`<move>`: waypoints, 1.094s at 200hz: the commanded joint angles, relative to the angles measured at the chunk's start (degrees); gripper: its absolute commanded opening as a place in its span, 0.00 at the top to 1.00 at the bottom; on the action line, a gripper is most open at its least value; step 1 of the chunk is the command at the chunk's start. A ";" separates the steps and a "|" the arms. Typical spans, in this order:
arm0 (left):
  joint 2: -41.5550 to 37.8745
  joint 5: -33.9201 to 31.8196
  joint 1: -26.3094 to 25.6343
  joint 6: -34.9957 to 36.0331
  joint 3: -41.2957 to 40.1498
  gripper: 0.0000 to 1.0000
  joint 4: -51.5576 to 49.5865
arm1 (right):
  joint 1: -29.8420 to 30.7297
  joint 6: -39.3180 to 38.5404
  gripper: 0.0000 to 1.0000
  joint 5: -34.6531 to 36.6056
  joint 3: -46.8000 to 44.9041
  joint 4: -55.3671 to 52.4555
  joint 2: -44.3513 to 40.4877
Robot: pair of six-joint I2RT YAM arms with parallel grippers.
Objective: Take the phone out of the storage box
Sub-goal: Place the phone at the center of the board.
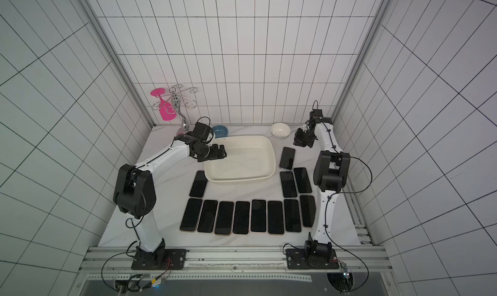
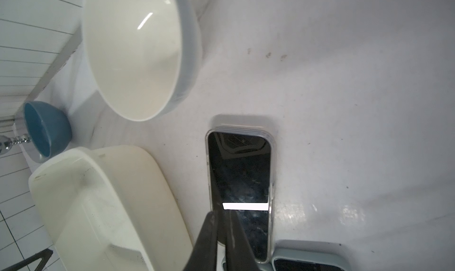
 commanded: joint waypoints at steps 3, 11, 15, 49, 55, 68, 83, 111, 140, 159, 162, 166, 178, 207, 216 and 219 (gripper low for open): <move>-2.65 0.67 0.25 -0.82 -1.38 0.02 2.09 | 4.42 -2.74 0.88 -1.33 -5.15 -1.73 -0.22; -2.89 0.67 0.25 -0.96 -1.96 0.02 2.38 | 5.13 -2.30 0.88 -1.20 -6.86 -1.23 -0.28; -3.00 0.67 0.25 -1.04 -2.27 0.02 2.39 | 5.46 -2.03 0.89 -1.04 -7.61 -0.96 -0.29; -4.12 0.67 0.25 -1.53 -4.37 0.02 3.16 | 7.16 -0.46 0.90 -1.70 -10.36 1.69 -0.07; -4.29 0.67 0.25 -1.58 -4.63 0.02 3.16 | 7.33 -0.45 0.90 -1.35 -9.93 1.37 0.14; -4.68 0.49 0.25 -1.60 -5.14 0.03 3.24 | 7.47 -0.30 0.90 -0.48 -9.59 1.23 -0.19; -5.18 0.14 0.25 -1.53 -5.71 0.03 3.29 | 7.39 0.26 0.90 2.91 -10.08 1.21 -1.63; -5.64 -0.30 0.25 -1.42 -6.54 0.03 3.38 | 6.39 1.86 0.90 14.64 -12.23 0.54 -4.62; -6.15 -0.39 0.25 -1.43 -7.36 0.03 3.72 | 3.90 3.01 0.90 21.04 -15.45 1.69 -6.92; -6.11 -0.35 0.25 -1.44 -7.57 0.03 3.82 | 2.71 3.06 0.90 22.07 -16.05 3.14 -6.75; -6.06 -0.31 0.25 -1.45 -7.57 0.03 3.82 | 2.52 3.00 0.90 22.09 -15.71 3.07 -6.31; -5.97 -0.23 0.25 -1.38 -7.52 0.03 3.82 | 2.26 2.91 0.90 21.90 -15.15 2.98 -5.72; -5.71 -0.04 0.25 -1.53 -7.48 0.03 3.85 | 1.72 2.56 0.91 20.81 -13.04 2.26 -3.37; -5.59 -0.54 0.25 -1.18 -7.43 0.03 3.56 | 0.90 2.60 0.91 20.13 -7.54 1.57 2.02; -5.58 -0.65 0.25 -1.00 -7.39 0.03 3.37 | 0.61 2.71 0.91 20.04 -5.73 1.38 3.44; -5.53 -0.72 0.25 -0.93 -7.38 0.03 3.30 | 0.53 2.79 0.91 19.87 -5.07 1.31 3.93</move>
